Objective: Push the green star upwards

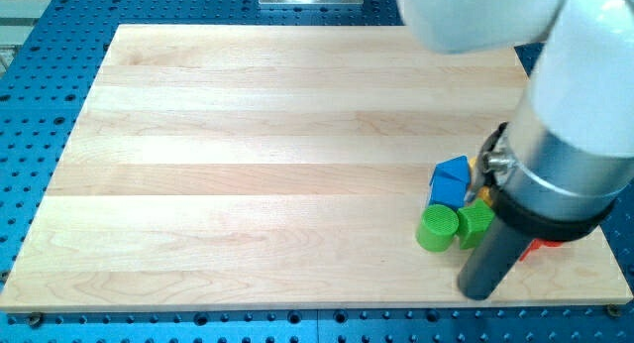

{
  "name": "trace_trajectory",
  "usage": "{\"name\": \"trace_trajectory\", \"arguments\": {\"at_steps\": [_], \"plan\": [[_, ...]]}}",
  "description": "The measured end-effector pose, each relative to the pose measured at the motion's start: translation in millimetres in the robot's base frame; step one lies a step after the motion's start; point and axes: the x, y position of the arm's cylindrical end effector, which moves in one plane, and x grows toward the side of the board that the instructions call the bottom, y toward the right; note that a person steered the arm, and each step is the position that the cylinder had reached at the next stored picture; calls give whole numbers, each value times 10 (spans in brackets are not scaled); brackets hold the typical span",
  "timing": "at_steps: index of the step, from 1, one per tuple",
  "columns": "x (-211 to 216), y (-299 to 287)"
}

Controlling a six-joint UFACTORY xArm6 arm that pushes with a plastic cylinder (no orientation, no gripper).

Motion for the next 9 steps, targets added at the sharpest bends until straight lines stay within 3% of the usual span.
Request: {"name": "trace_trajectory", "arguments": {"at_steps": [1,2,3,5,8,9], "plan": [[-314,-170],[-330,-335],[-66,-406],[-491,159],[-620,-61],[-852,-127]]}}
